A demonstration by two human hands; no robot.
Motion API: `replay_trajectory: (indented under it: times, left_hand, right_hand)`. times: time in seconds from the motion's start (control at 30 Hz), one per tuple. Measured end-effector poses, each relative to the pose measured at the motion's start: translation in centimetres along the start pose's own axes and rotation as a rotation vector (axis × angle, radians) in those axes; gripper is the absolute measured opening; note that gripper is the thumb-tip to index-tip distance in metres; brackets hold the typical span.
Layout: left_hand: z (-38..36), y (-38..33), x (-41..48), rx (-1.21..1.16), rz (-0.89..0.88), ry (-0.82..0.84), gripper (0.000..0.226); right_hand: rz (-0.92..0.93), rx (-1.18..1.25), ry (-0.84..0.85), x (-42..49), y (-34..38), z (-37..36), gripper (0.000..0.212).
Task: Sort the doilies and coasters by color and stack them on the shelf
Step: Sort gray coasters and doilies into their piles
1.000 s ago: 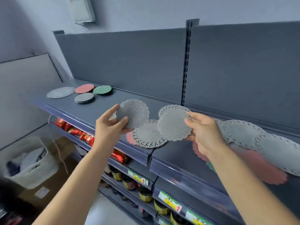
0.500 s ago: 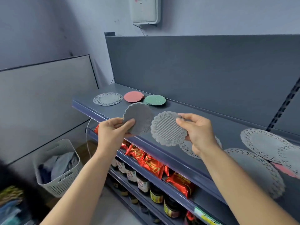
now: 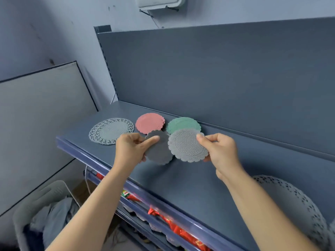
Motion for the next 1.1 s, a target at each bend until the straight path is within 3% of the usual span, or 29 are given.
replay_trajectory:
  times: [0.23,0.47,0.6,0.73,0.9,1.1]
  left_hand:
    - [-1.4,1.5,7.4,0.379,-0.193,0.162,0.070]
    - [0.4,3.3,11.0,0.228,-0.222,0.156,0.053]
    - [0.4,1.4,11.5,0.268,-0.363,0.222,0.029]
    - [-0.8,-0.7,11.0,0.417,-0.586,0.336,0.026]
    - [-3.3,-3.3,8.7,0.503,-0.890,0.407,0.043]
    - [-8.2,-9.3,1.0,0.497,-1.132,0.525,0.048]
  right_hand:
    - [-0.046,-0.192,0.045,4.2,-0.6,-3.3,0.030]
    - [-0.078,-0.271,0.078,5.5,-1.3,-6.2,0.025]
    - [0.001,-0.756,0.036,5.0,0.3,-7.5,0.027]
    - [-0.142,-0.998,0.063,2.9,0.0,-8.2,0.044]
    - [-0.168,-1.137,-0.143,-1.5,0.7,-7.7,0.061]
    - [-0.256,-1.158,-0.382,-10.4,2.9,-2.1,0.054]
Point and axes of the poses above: each hand's wrist, its own x-axis towards the middle knuckle, its own z-axis out of the back of the hand, y = z × x, the point moved 7 cm from there along x, towards the middle knuckle, and after that the axes turned 11 degrees about y, right-handed, at the moved point
